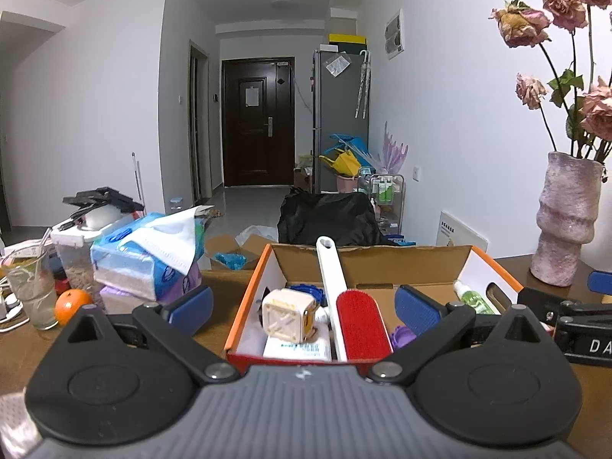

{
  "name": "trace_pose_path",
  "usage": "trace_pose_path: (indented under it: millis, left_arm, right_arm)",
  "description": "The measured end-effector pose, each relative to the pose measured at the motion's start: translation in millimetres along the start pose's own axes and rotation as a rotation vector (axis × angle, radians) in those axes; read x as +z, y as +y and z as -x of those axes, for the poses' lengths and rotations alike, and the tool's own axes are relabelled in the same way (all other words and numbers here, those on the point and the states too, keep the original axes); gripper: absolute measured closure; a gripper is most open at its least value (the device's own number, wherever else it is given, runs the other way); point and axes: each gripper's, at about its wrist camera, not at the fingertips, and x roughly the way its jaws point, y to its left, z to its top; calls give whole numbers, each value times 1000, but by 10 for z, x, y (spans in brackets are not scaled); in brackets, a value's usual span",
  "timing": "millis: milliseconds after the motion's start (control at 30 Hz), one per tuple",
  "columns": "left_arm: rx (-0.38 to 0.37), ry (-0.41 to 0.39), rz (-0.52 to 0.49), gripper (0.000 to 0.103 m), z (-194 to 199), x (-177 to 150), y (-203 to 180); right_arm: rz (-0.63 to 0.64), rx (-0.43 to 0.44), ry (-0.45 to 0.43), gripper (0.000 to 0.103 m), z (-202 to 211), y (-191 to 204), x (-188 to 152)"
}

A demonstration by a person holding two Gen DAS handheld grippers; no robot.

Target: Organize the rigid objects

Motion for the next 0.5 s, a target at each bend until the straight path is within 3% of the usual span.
trace_pose_path:
  millis: [500]
  left_arm:
    - [36,19,6,0,671,-256,116]
  right_arm:
    - [33,17,-11,0,754,15,-171]
